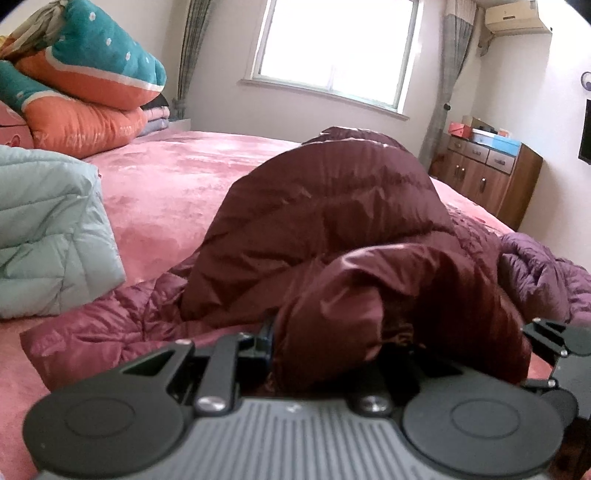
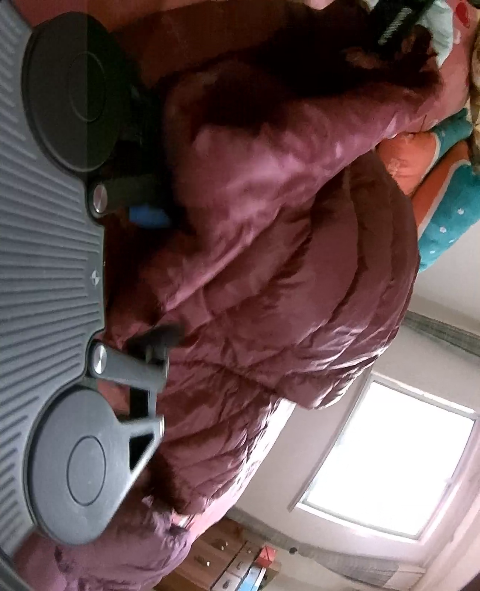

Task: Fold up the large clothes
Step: 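Lift the jacket high with both grippers and shake it out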

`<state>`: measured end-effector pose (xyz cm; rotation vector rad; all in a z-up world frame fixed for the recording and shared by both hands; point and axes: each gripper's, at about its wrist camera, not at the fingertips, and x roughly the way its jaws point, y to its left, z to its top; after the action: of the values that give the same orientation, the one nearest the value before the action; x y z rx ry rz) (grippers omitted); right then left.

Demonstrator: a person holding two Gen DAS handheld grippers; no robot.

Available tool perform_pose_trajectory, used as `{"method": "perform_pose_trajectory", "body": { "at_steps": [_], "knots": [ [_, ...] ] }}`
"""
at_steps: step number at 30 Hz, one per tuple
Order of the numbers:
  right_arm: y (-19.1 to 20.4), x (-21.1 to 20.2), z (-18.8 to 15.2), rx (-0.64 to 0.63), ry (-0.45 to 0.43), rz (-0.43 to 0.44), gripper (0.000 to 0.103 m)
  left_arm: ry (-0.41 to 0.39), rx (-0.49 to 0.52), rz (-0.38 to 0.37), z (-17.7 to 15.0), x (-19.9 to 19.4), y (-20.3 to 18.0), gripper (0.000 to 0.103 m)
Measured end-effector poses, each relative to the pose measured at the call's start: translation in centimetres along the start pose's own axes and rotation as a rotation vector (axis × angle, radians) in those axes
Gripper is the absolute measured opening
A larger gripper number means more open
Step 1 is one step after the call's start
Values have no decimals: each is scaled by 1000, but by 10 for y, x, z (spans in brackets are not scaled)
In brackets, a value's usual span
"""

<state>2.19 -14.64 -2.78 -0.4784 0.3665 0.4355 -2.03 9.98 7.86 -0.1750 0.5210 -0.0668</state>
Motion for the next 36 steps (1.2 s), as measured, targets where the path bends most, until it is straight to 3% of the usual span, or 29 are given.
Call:
{"method": "perform_pose_trajectory", "body": {
  "at_steps": [5, 9, 21, 36],
  "knots": [
    [5, -5, 7, 23, -29, 12, 18, -39, 5, 7, 5, -10, -4, 14],
    [4, -43, 16, 90, -95, 1, 11, -114, 2, 1, 16, -31, -6, 13],
    [-15, -162, 75, 332, -376, -130, 8, -378, 38, -25, 61, -122, -35, 11],
    [-4, -314, 150, 242, -680, -355, 7, -658, 108, -81, 110, -239, -77, 11]
  ]
}}
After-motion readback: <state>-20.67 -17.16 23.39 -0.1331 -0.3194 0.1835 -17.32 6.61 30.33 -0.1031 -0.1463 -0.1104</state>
